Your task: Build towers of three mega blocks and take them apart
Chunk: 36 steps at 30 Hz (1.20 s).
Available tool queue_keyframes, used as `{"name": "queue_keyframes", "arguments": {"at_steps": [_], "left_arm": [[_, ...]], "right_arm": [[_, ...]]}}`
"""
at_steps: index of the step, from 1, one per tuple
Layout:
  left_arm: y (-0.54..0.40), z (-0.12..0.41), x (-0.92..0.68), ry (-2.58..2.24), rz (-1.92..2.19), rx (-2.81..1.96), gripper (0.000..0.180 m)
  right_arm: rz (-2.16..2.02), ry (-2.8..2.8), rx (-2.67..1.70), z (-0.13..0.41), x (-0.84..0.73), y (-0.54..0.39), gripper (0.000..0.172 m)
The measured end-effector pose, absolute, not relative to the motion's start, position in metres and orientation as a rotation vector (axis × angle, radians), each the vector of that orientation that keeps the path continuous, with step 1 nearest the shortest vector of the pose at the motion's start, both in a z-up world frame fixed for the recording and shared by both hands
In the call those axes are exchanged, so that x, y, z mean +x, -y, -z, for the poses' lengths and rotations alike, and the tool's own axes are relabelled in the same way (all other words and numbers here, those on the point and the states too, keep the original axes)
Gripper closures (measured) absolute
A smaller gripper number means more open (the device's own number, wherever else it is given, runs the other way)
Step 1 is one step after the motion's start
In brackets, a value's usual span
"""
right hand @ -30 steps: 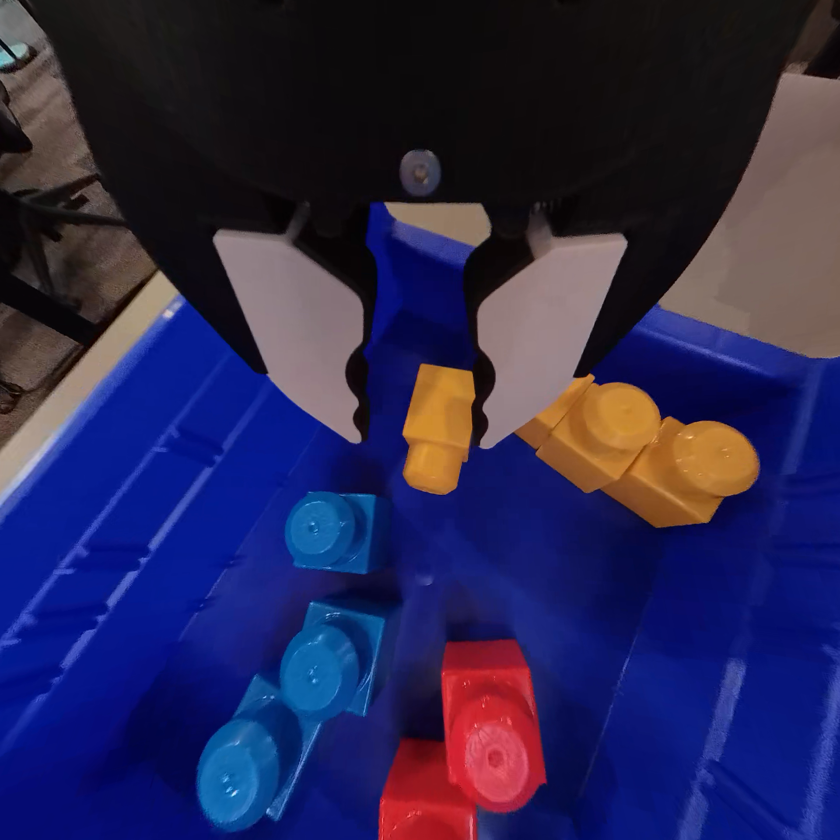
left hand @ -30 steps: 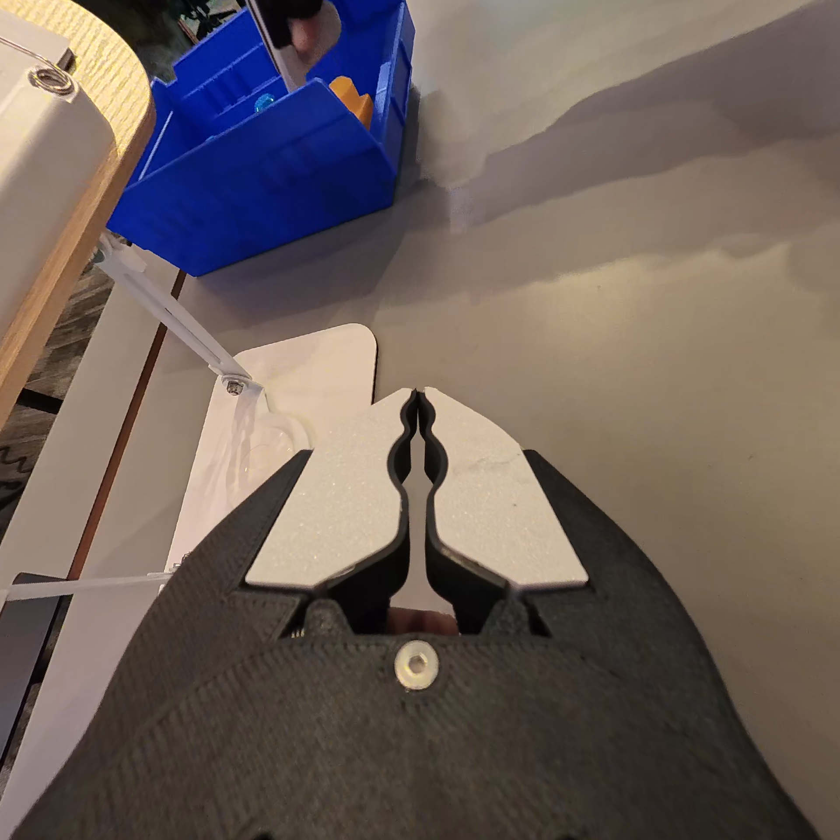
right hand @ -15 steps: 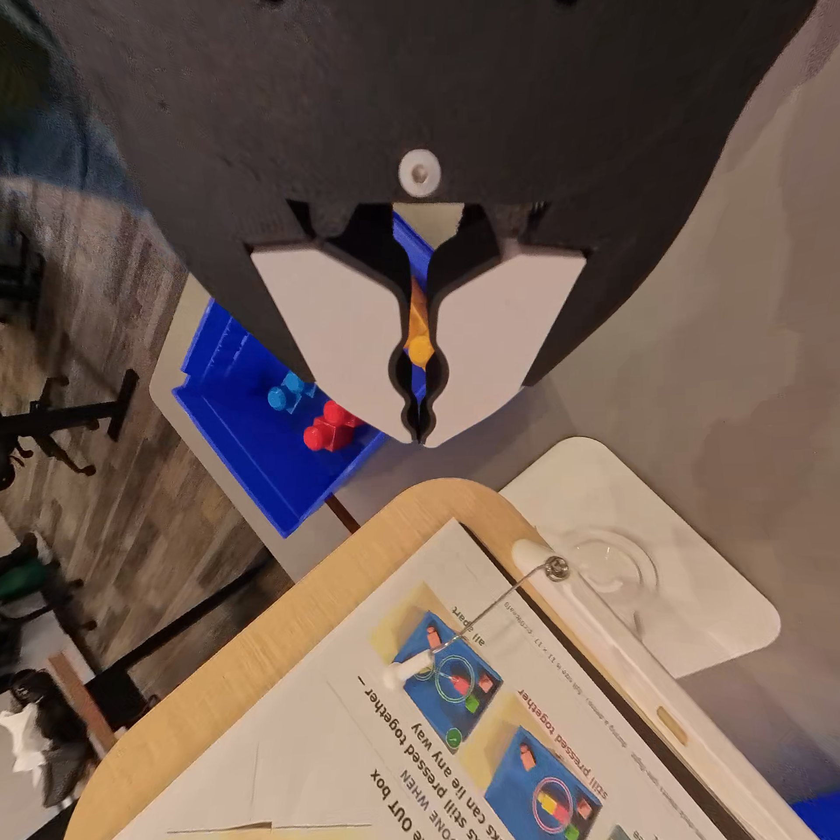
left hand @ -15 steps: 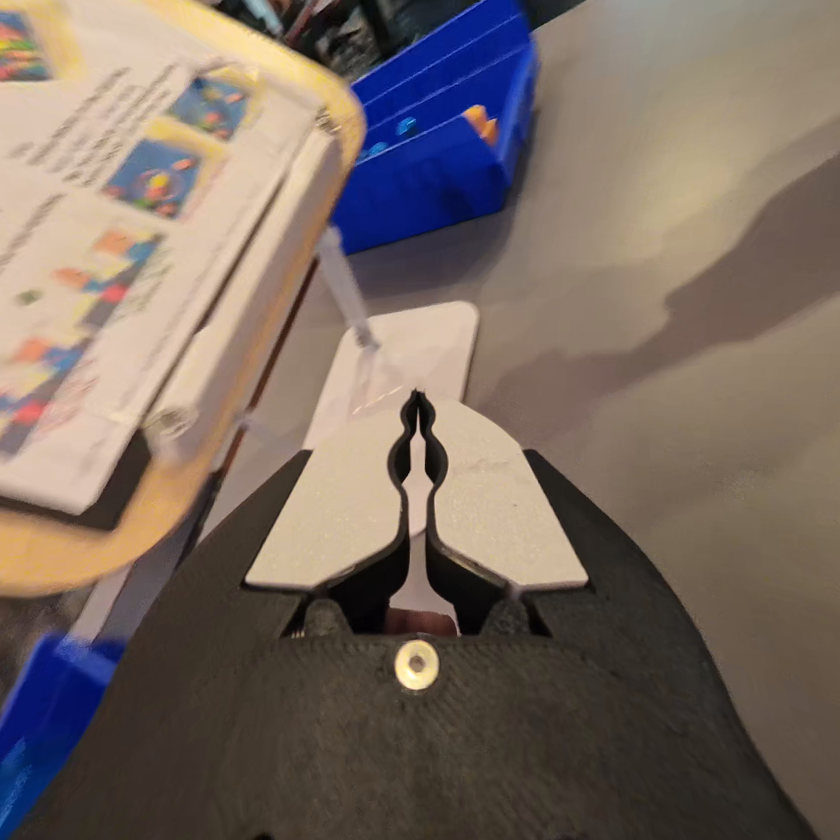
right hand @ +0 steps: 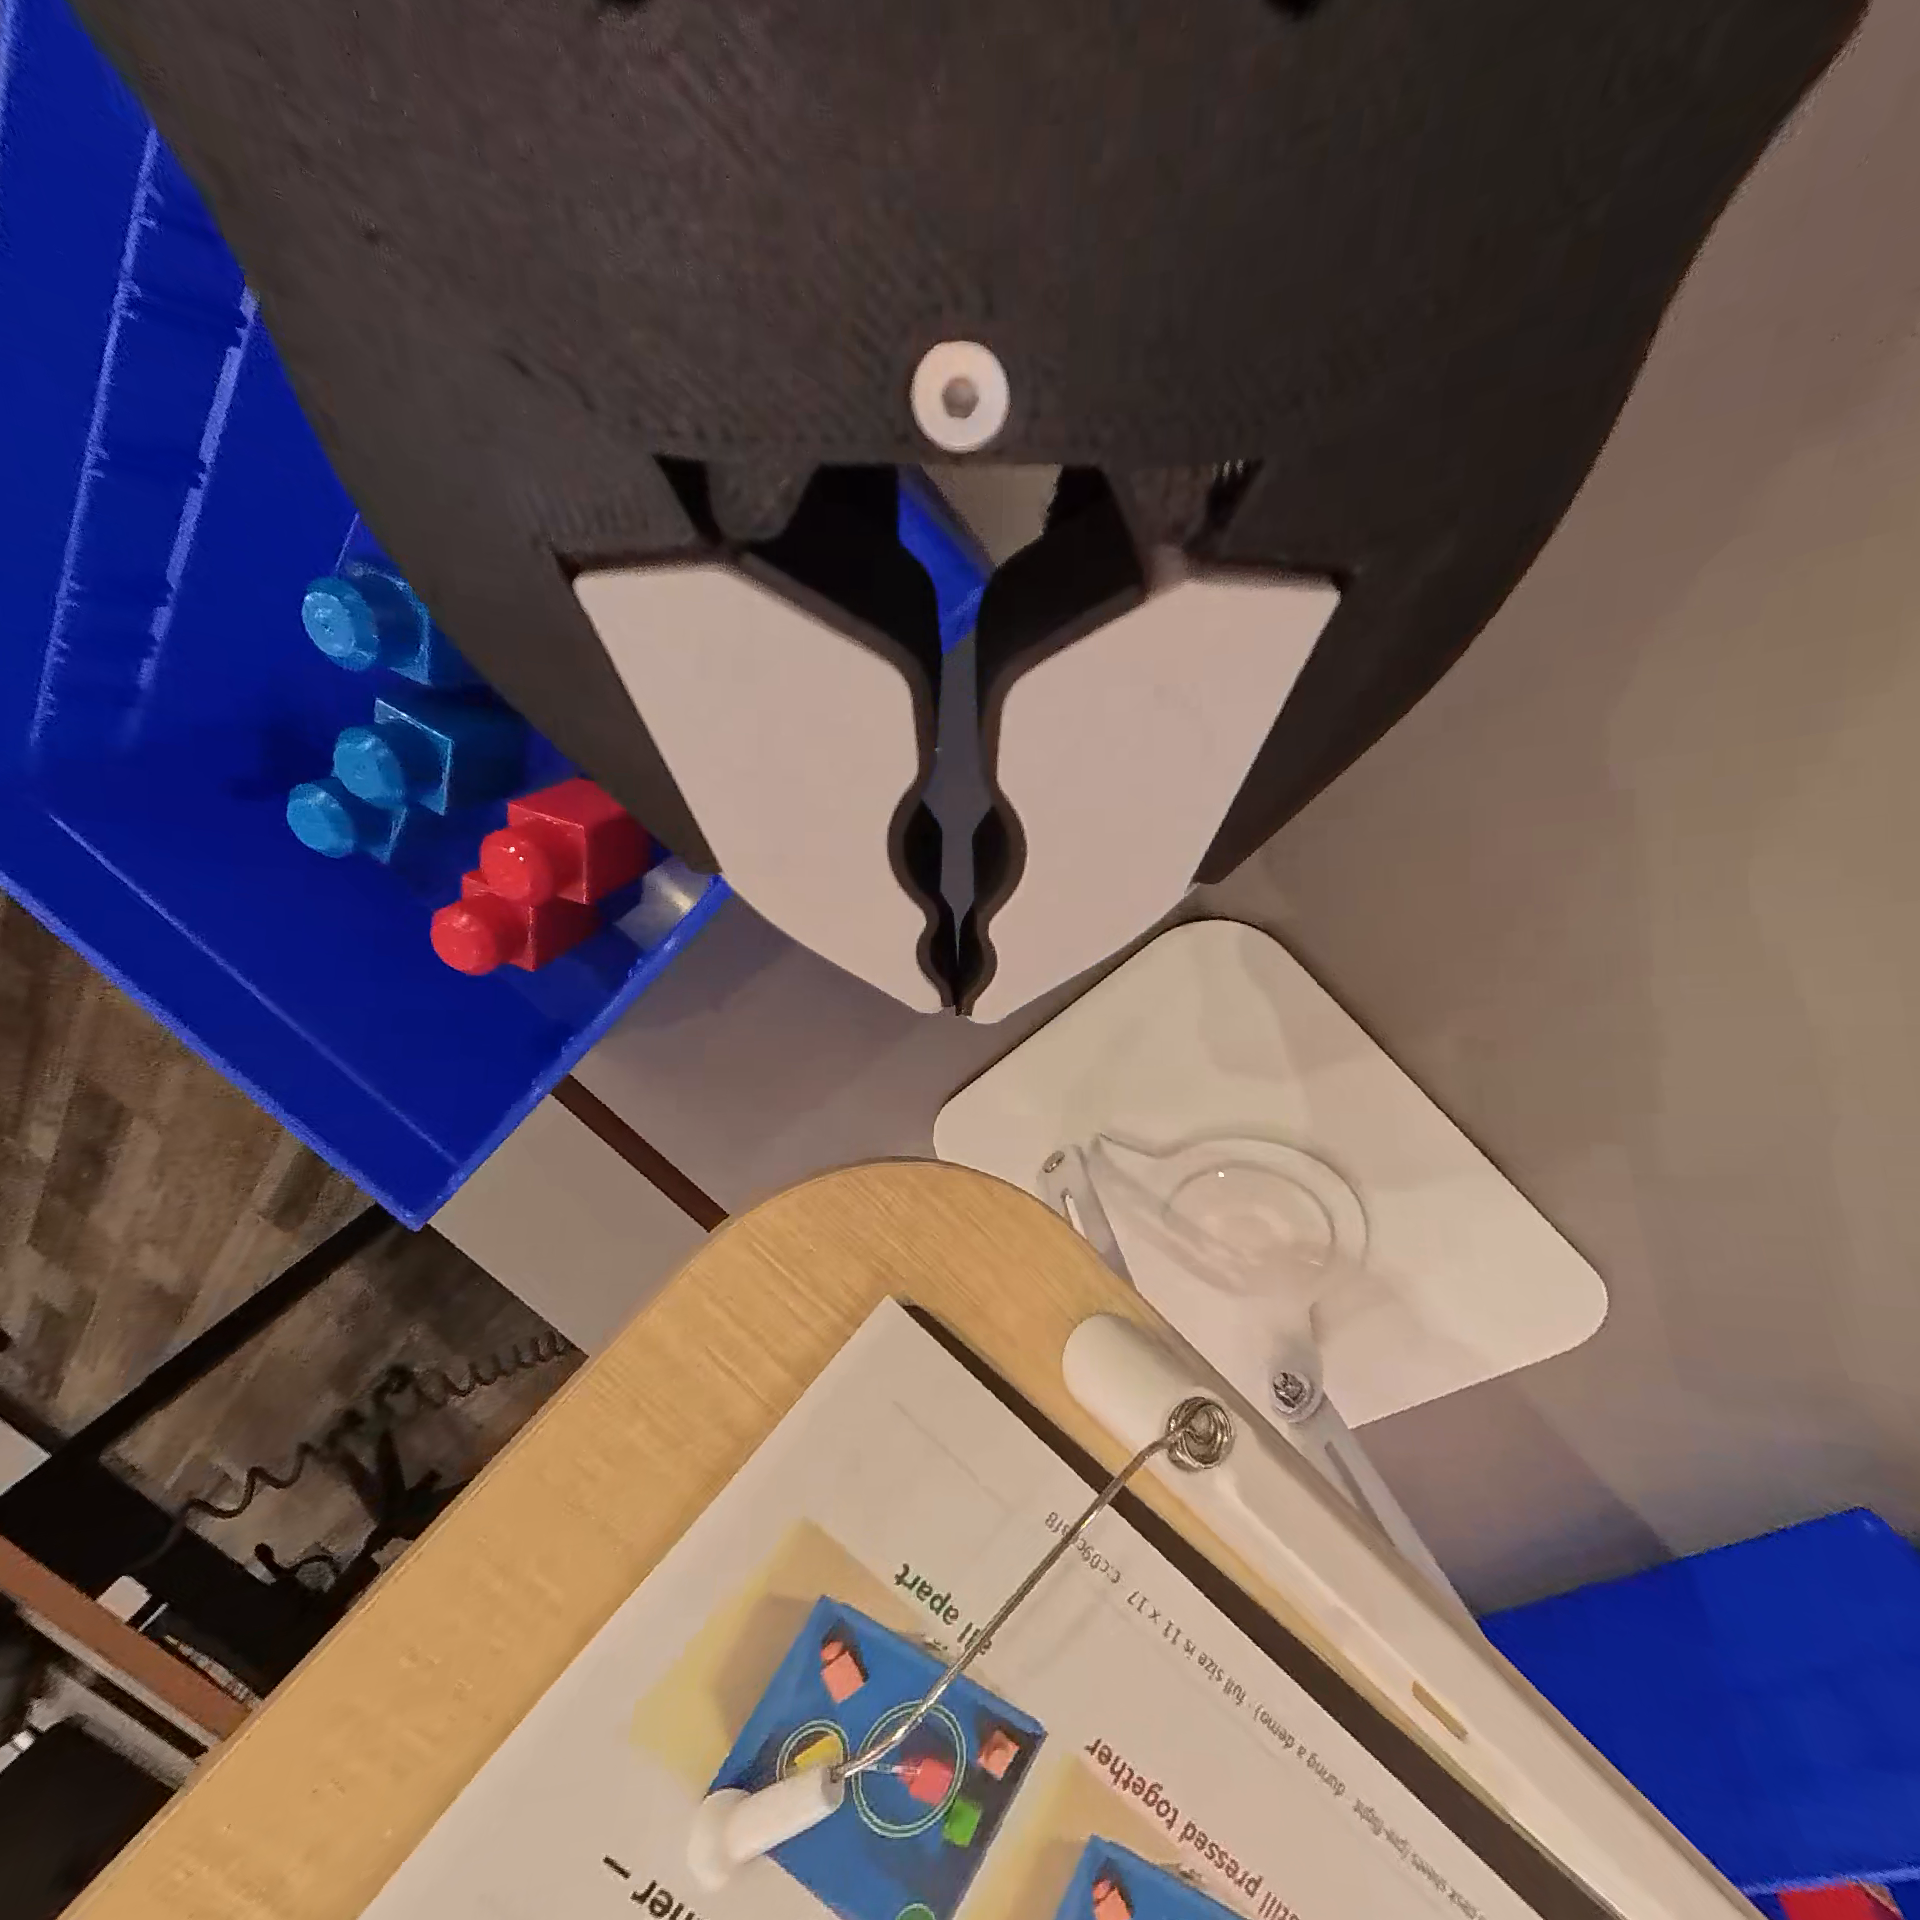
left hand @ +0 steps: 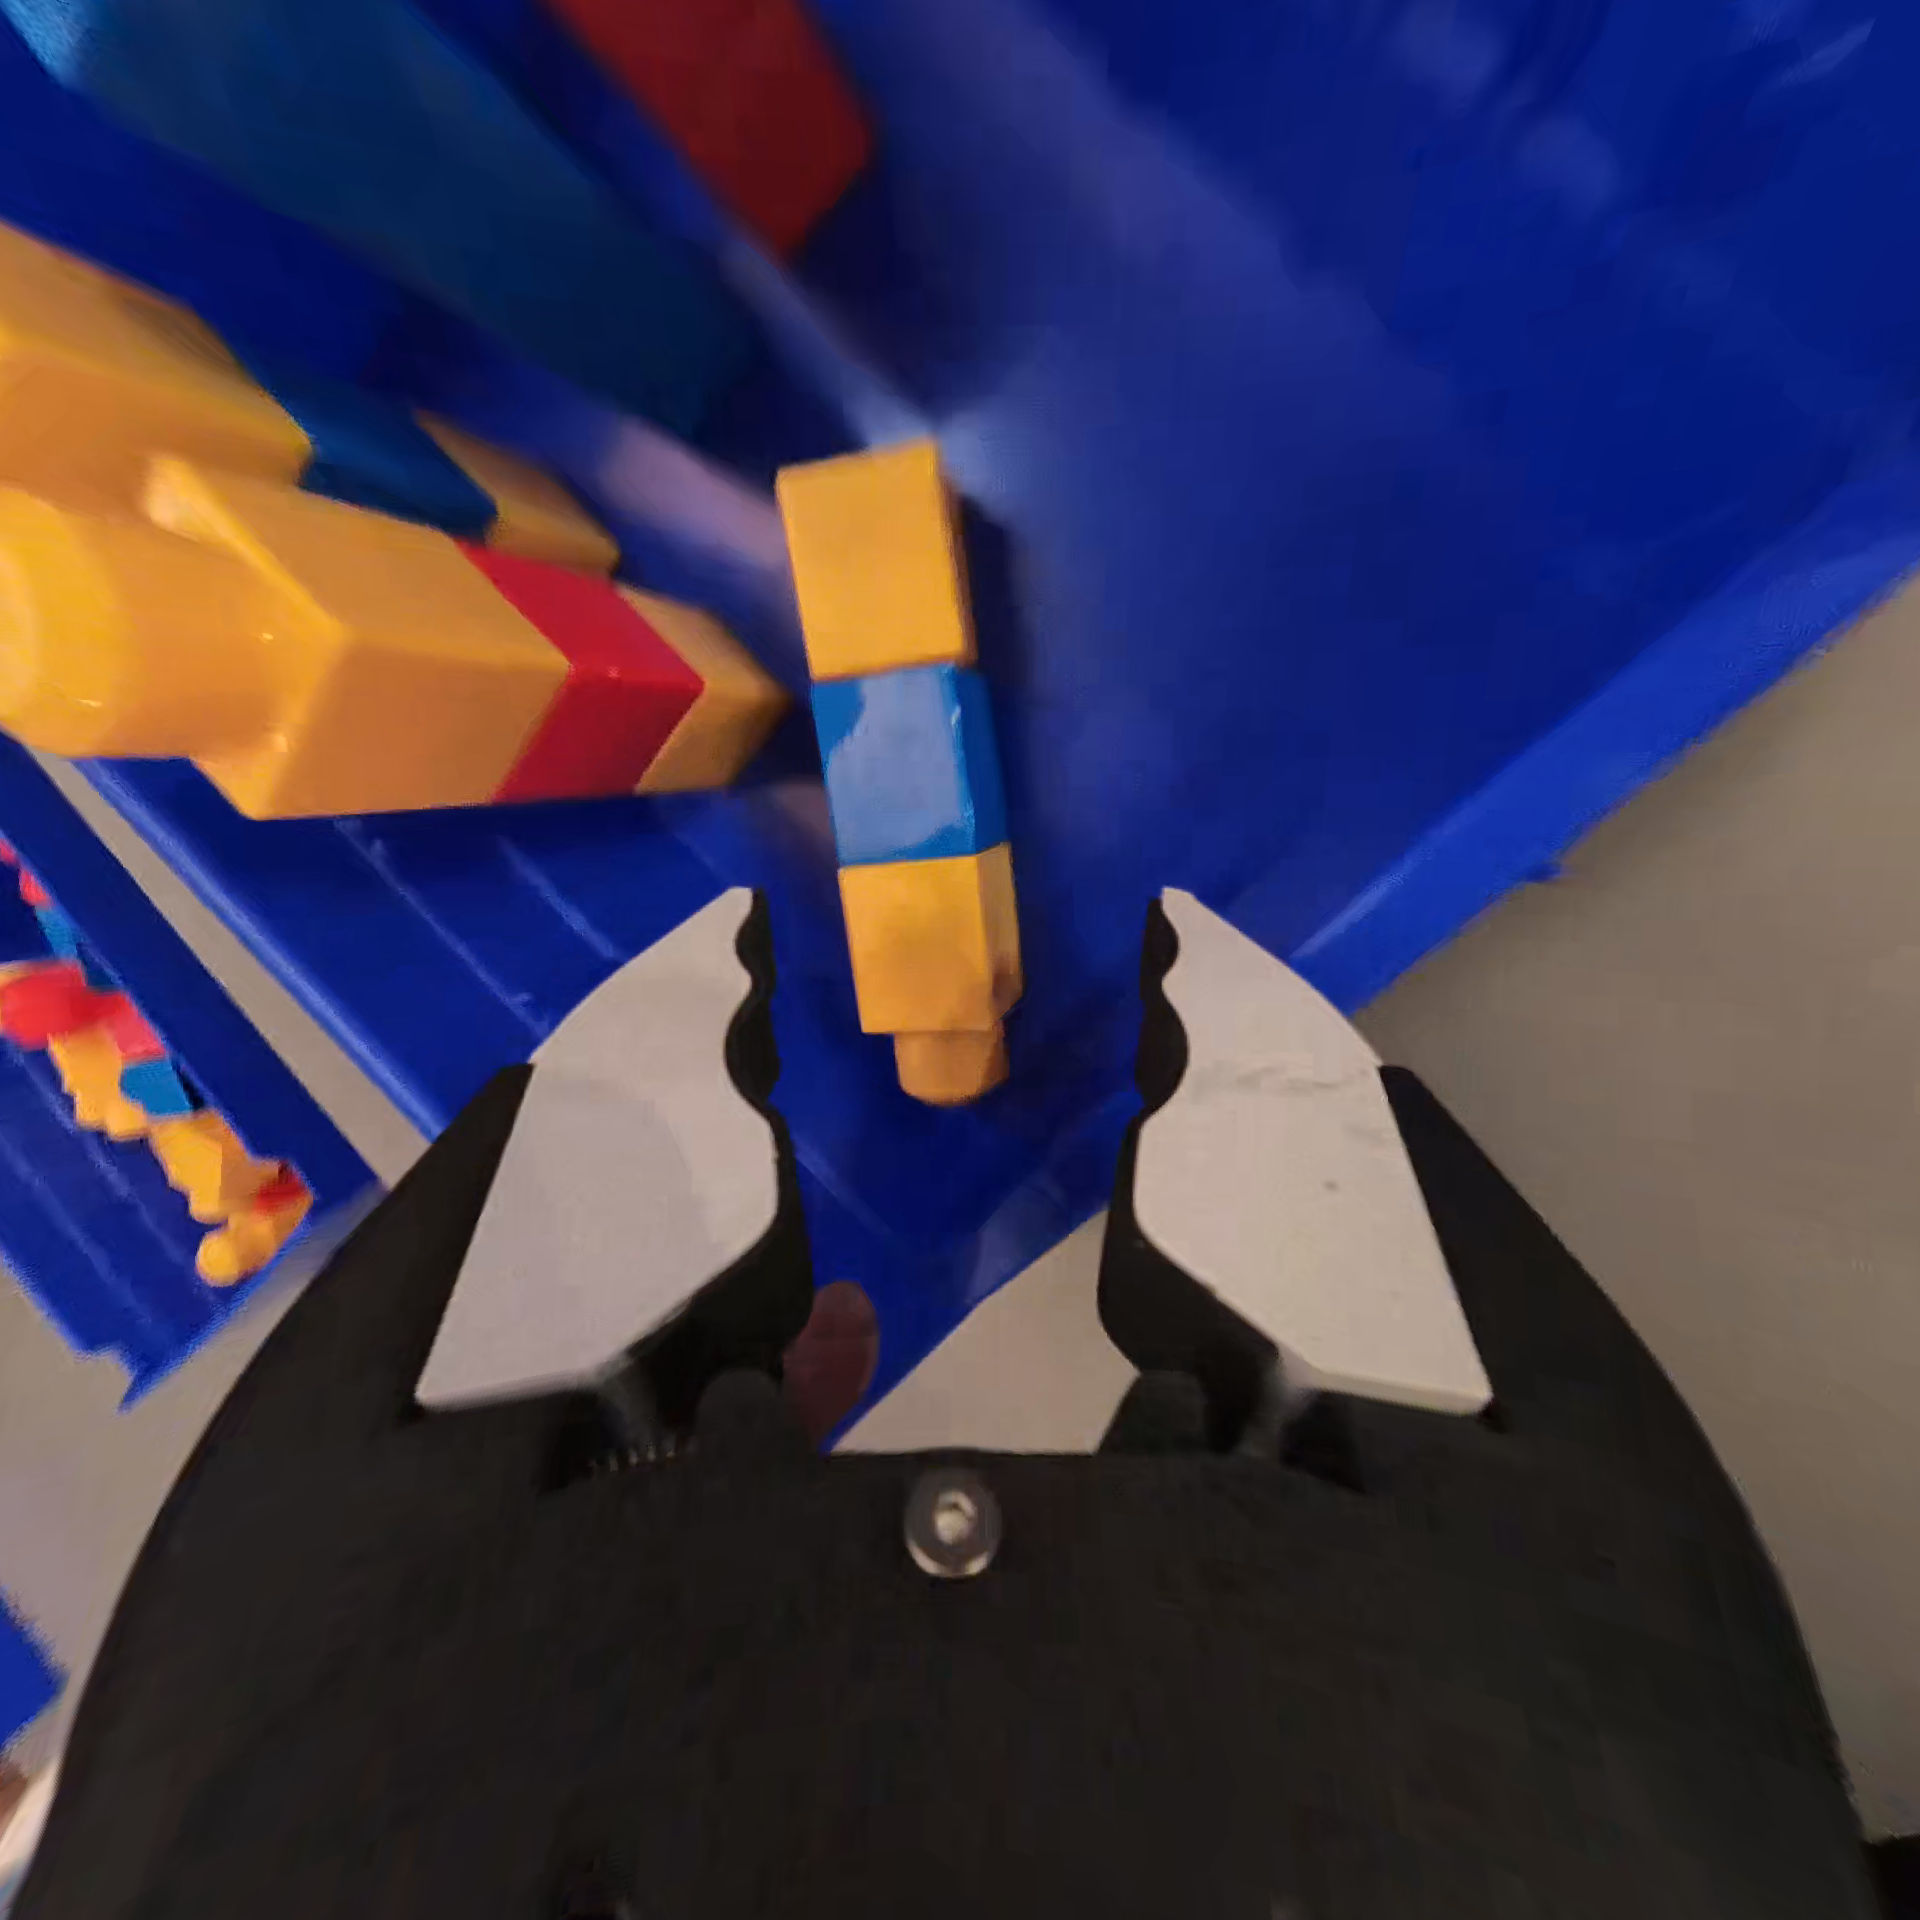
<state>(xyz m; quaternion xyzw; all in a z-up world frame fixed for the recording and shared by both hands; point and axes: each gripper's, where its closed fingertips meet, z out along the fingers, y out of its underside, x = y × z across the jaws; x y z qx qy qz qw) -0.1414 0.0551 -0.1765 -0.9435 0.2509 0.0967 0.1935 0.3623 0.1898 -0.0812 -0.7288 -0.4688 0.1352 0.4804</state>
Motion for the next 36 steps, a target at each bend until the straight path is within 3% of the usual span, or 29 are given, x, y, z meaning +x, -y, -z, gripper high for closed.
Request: {"name": "queue_keyframes", "arguments": {"at_steps": [4,10,13,17,21,29,36], "left_arm": [[-0.063,0.2,-0.153,-0.617,-0.306,-2.79,0.108],[-0.069,0.211,-0.16,-0.602,-0.259,-2.909,0.123],[-0.064,0.221,-0.165,-0.639,-0.302,-3.0,0.142],[-0.069,0.222,-0.163,-0.713,-0.347,-2.995,0.143],[-0.075,0.201,-0.163,-0.728,-0.426,-2.869,0.144],[-0.042,0.097,-0.111,-0.94,-0.39,-2.508,0.144],[0.007,0.123,0.024,-1.437,-0.052,-2.374,0.145]], "right_arm": [[-0.36,1.155,-1.772,0.085,0.363,-0.188,0.172],[-0.354,1.185,-1.764,0.089,0.36,-0.186,0.172],[-0.353,1.19,-1.759,0.089,0.36,-0.185,0.172],[-0.35,1.193,-1.76,0.09,0.361,-0.185,0.172],[-0.347,1.202,-1.729,0.087,0.36,-0.182,0.172],[-0.371,1.268,-1.653,0.083,0.349,-0.17,0.172],[-0.421,1.311,-1.631,0.088,0.342,-0.163,0.172]]}}
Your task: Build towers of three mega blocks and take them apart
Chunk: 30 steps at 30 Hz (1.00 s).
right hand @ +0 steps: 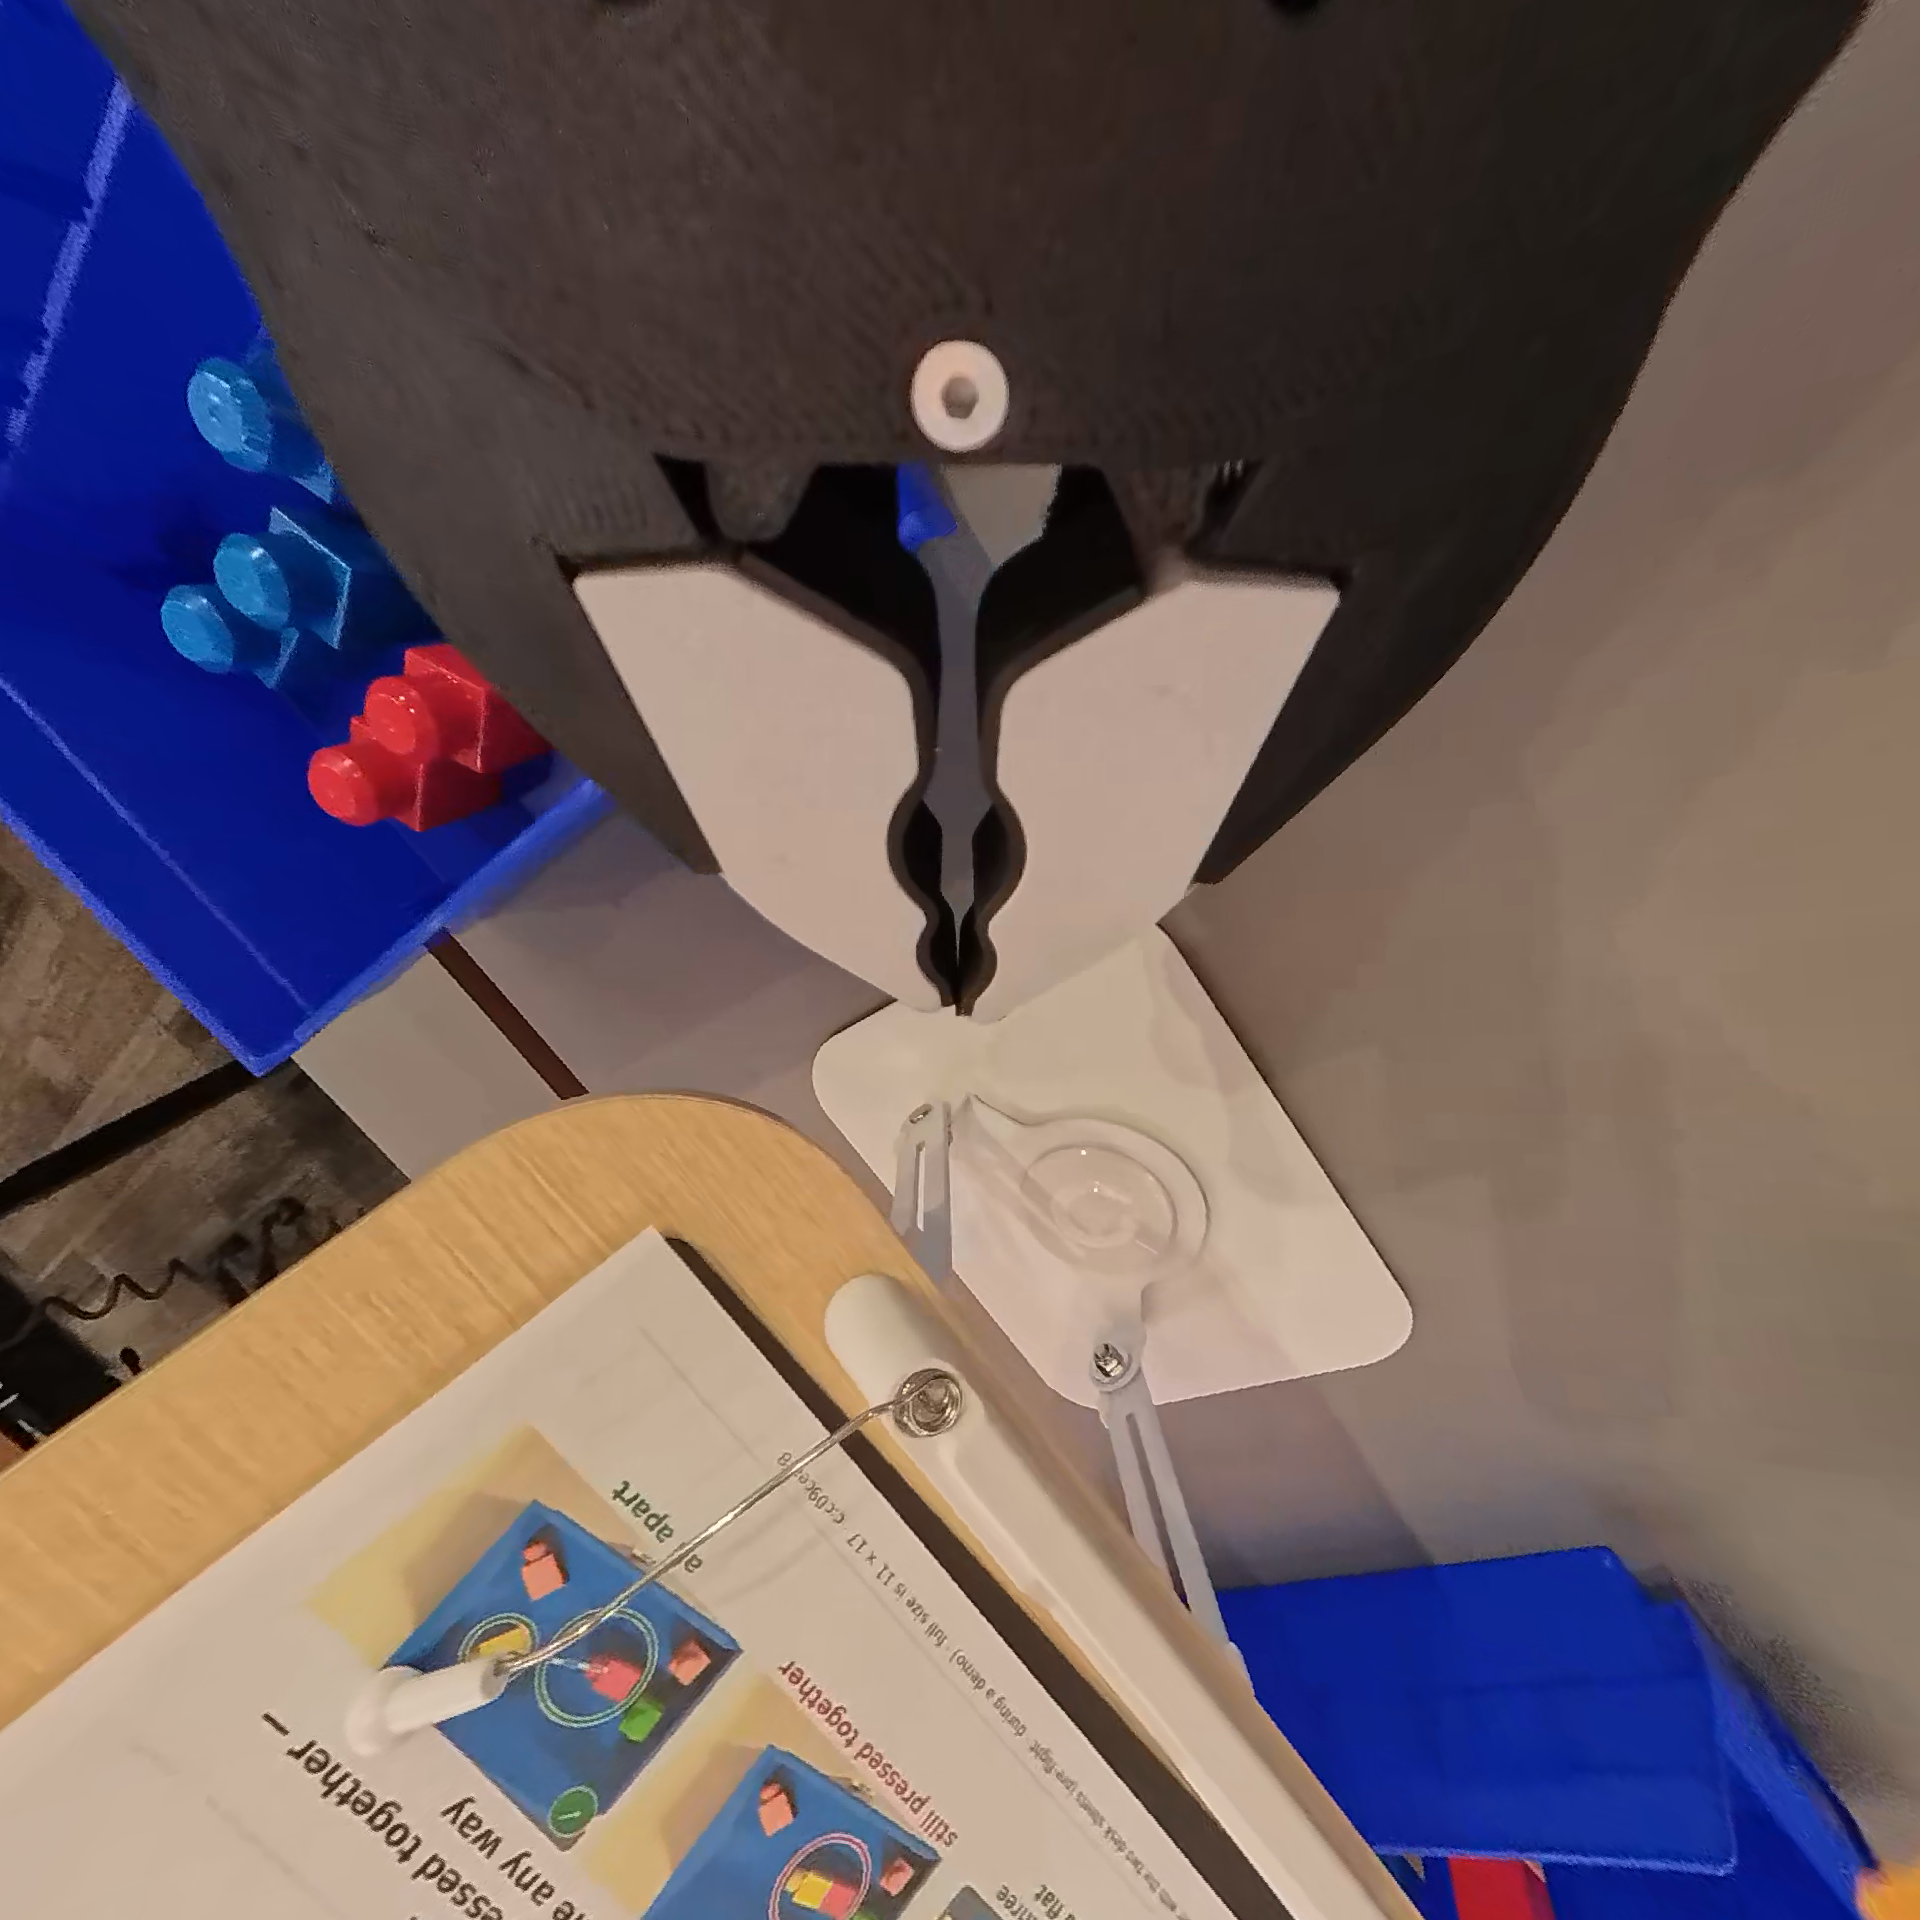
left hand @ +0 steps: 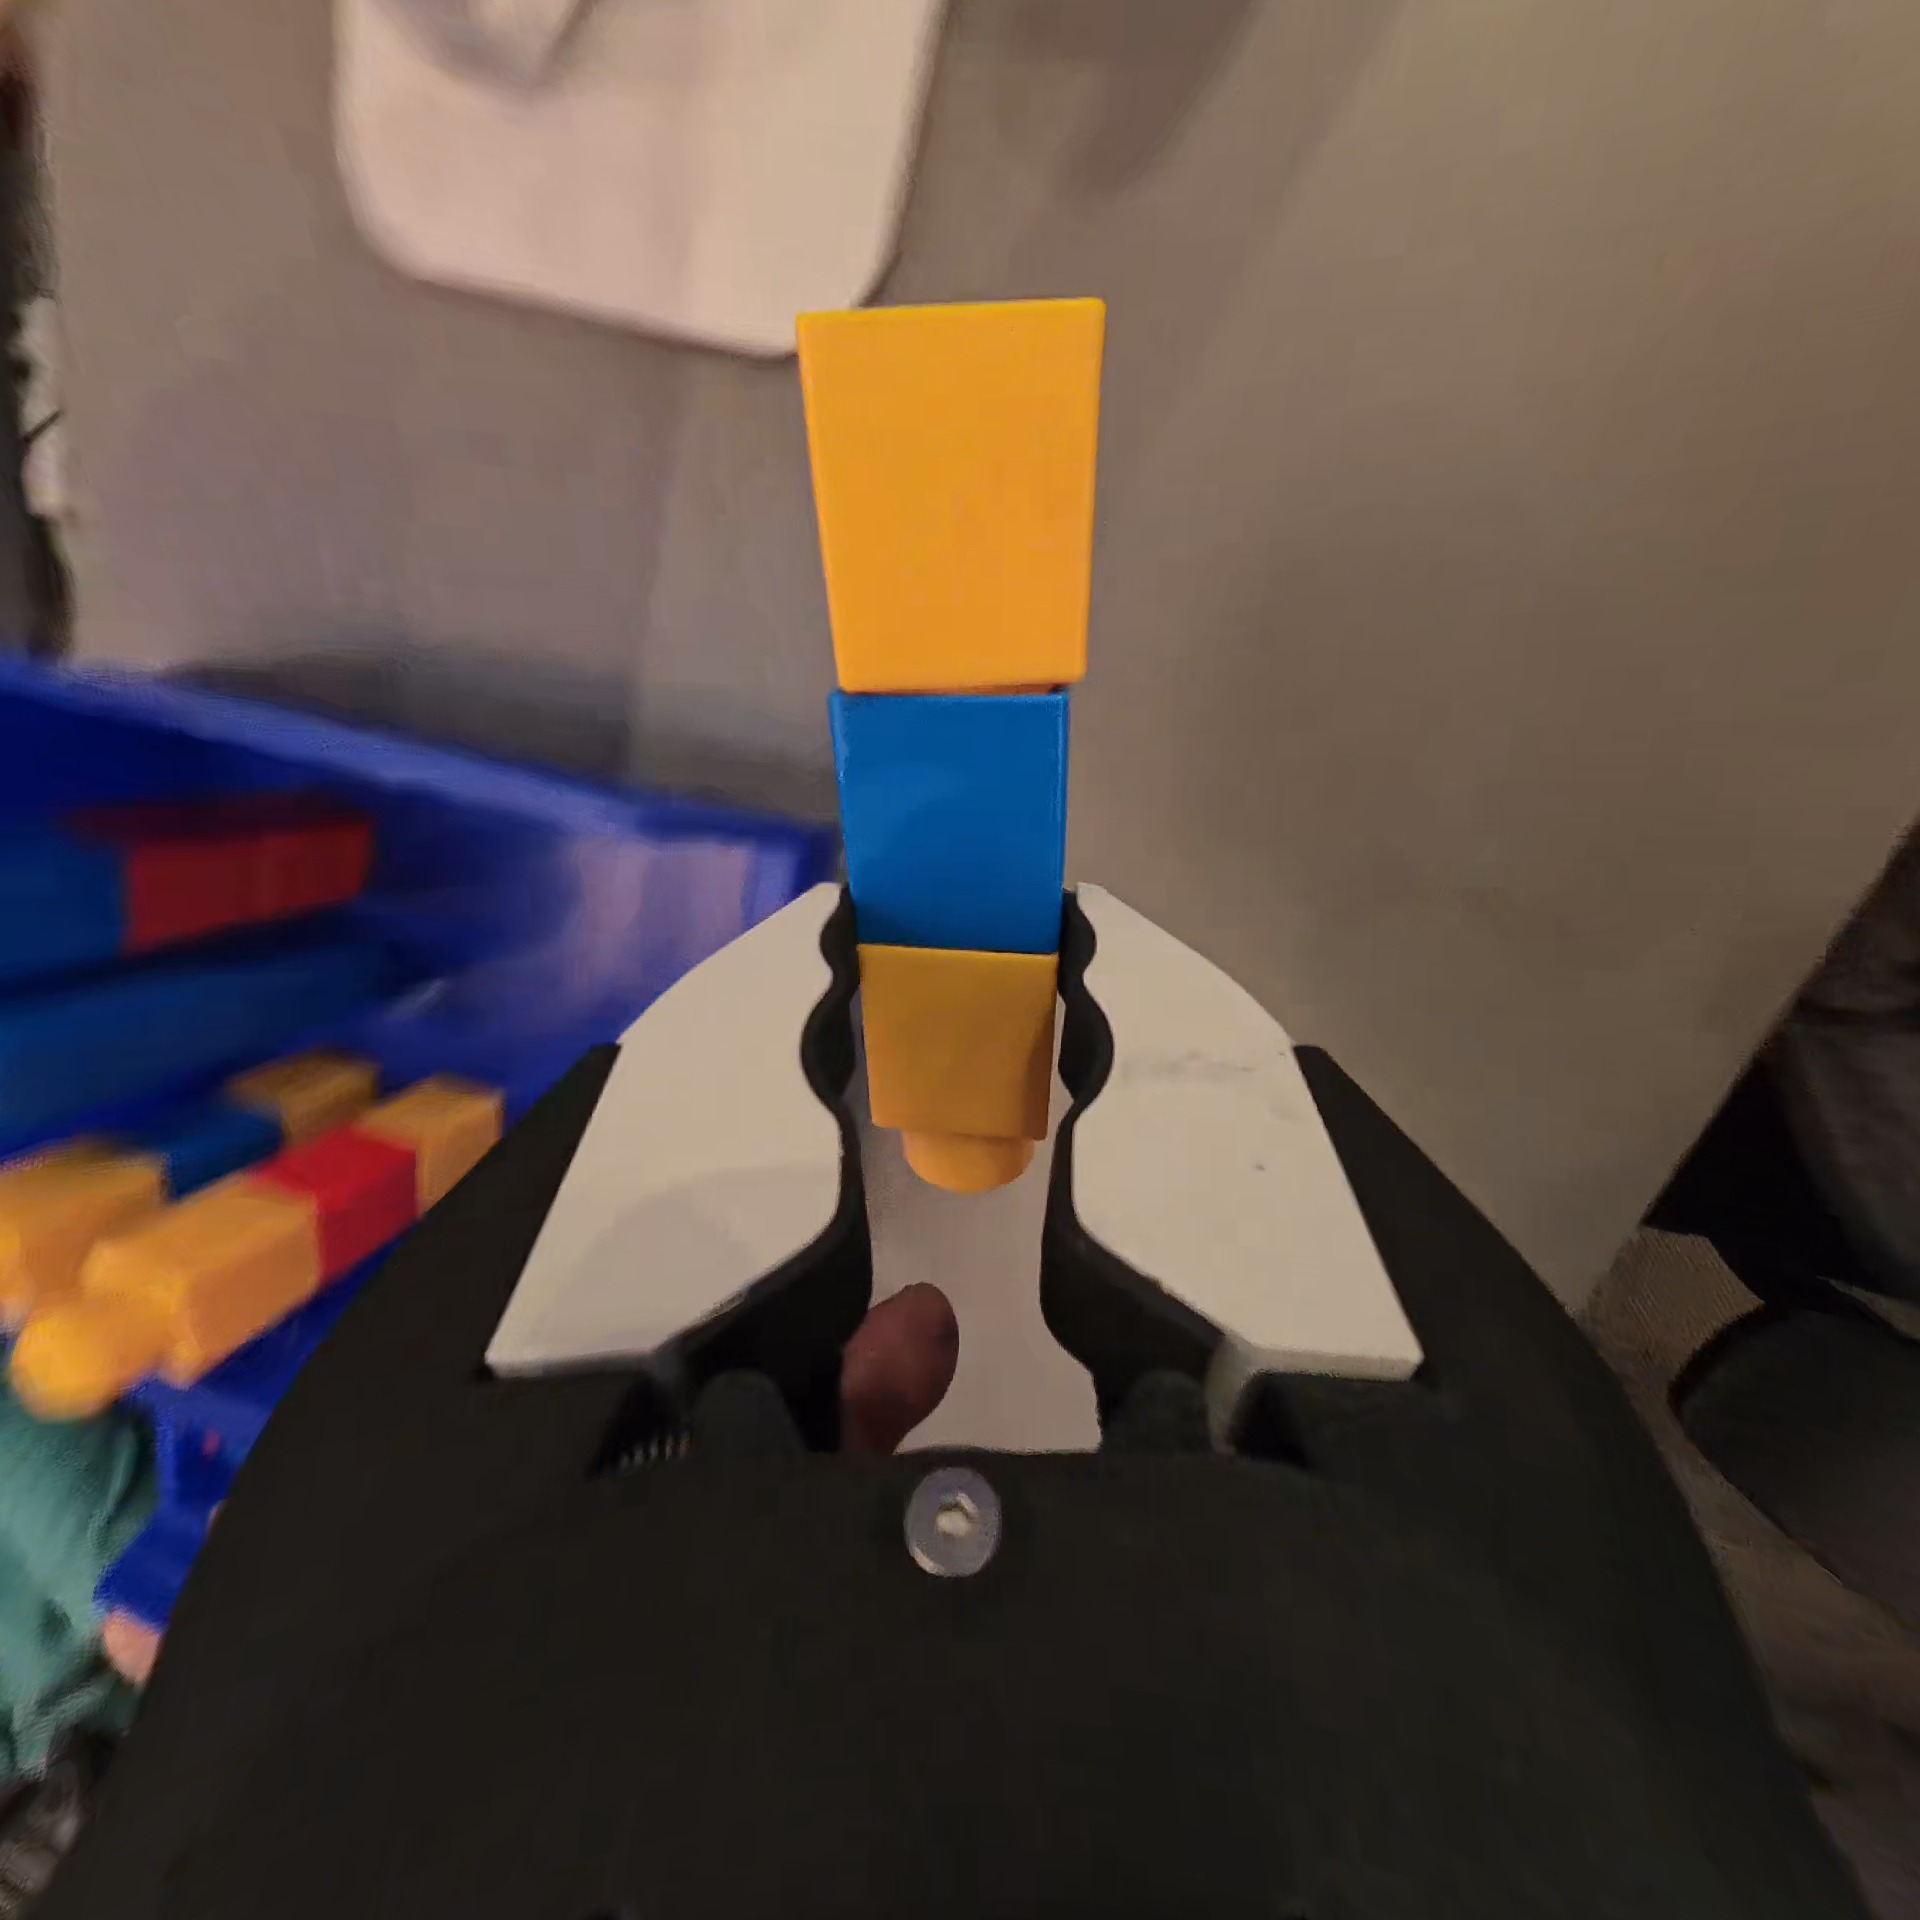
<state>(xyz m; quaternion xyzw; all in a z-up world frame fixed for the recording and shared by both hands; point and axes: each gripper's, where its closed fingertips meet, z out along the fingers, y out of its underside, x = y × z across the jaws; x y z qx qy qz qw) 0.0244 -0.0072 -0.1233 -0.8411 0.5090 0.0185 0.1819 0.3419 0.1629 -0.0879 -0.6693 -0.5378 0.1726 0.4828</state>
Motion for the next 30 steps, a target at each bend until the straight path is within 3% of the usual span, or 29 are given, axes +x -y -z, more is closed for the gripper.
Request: {"name": "queue_keyframes", "arguments": {"at_steps": [16,20,25,30], "left_arm": [[0.0,0.219,0.164,-1.923,0.107,-2.36,0.145],[-0.001,0.222,0.174,-1.919,0.131,-2.335,0.144],[-0.001,0.211,0.166,-1.797,0.215,-2.333,0.13],[0.006,0.205,0.135,-1.622,0.247,-2.342,0.131]], "right_arm": [[-0.462,1.336,-1.652,0.105,0.346,-0.166,0.172],[-0.467,1.358,-1.656,0.108,0.345,-0.164,0.172],[-0.529,1.453,-1.661,0.116,0.332,-0.148,0.171],[-0.668,1.654,-1.633,0.124,0.292,-0.099,0.152]]}}
